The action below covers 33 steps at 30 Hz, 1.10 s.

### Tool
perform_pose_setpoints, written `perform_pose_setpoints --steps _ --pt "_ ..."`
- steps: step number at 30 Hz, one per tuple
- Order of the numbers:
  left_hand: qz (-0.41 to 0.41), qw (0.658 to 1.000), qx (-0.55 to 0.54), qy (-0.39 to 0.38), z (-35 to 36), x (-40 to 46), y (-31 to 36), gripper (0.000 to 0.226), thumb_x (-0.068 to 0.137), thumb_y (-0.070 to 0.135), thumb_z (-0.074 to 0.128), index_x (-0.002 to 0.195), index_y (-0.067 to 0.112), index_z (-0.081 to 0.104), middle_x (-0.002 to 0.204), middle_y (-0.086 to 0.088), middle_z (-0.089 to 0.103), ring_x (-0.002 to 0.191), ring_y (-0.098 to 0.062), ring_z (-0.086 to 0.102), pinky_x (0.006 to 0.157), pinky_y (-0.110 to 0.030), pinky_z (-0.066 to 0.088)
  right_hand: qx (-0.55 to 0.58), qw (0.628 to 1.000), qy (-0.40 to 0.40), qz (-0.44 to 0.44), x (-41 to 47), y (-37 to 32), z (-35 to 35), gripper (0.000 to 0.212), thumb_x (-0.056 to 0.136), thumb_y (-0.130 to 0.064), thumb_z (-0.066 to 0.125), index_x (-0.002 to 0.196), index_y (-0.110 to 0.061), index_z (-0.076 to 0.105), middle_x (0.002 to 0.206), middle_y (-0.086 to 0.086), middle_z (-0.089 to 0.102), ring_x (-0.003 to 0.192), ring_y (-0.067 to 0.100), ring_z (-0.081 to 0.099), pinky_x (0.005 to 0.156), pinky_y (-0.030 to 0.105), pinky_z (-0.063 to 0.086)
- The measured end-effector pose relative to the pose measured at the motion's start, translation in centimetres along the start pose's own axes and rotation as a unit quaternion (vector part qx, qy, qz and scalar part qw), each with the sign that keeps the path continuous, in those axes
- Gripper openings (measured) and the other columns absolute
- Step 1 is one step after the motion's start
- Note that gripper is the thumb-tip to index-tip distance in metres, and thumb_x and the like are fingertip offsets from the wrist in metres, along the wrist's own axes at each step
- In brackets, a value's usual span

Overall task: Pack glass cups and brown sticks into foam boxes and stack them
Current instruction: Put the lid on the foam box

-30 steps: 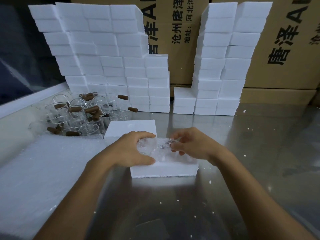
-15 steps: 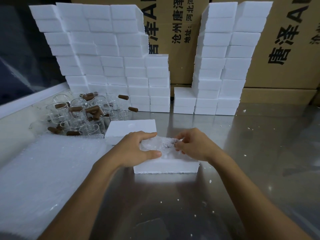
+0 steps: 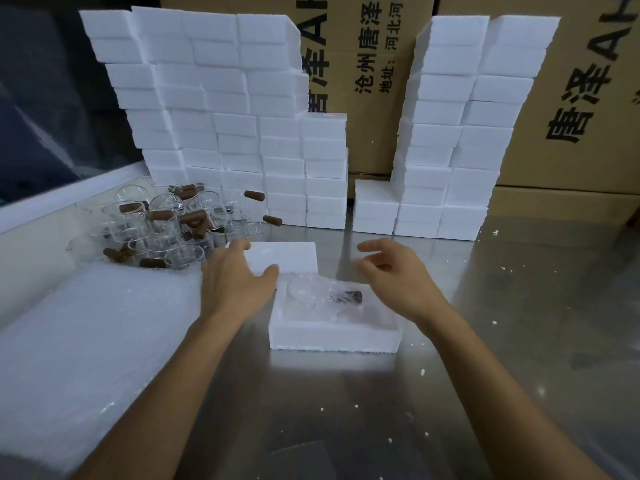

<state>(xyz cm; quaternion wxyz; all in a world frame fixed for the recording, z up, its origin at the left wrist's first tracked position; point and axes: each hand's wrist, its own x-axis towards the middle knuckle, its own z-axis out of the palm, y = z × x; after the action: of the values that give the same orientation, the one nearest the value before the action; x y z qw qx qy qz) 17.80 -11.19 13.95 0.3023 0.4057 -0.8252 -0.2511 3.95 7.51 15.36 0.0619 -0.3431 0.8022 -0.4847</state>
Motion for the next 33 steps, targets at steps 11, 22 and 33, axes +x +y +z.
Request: perform_pose_setpoints --steps 11,22,33 --pt "-0.084 0.988 0.113 -0.059 0.5 0.5 -2.3 0.072 0.087 0.063 0.054 0.143 0.02 0.04 0.144 -0.011 0.05 0.129 -0.034 0.048 0.1 -0.043 0.04 -0.055 0.997 -0.055 -0.008 0.0 -0.3 2.4 0.054 0.097 -0.063 0.038 0.142 -0.033 0.046 0.131 -0.009 0.061 0.123 0.016 0.055 0.112 0.052 0.033" --pt "-0.035 0.992 0.106 -0.054 0.8 0.2 -1.8 0.045 0.096 0.043 0.049 0.14 0.03 0.051 0.145 -0.004 0.052 0.131 -0.033 0.047 0.108 -0.044 0.035 -0.1 0.993 -0.069 0.012 0.8 -0.3 3.5 0.053 0.101 -0.061 0.027 0.145 -0.037 0.043 0.143 -0.013 0.055 0.134 0.014 0.046 0.117 0.051 0.013" --pt "-0.024 0.994 0.097 -0.046 0.9 -0.2 -1.5 0.041 0.097 0.033 0.049 0.138 0.029 0.053 0.141 -0.002 0.057 0.125 -0.031 0.053 0.102 -0.043 0.042 -0.097 0.991 -0.084 0.034 1.3 0.0 3.2 0.049 0.101 -0.055 0.033 0.146 -0.036 0.04 0.109 -0.022 0.058 0.13 0.016 0.048 0.118 0.053 0.013"
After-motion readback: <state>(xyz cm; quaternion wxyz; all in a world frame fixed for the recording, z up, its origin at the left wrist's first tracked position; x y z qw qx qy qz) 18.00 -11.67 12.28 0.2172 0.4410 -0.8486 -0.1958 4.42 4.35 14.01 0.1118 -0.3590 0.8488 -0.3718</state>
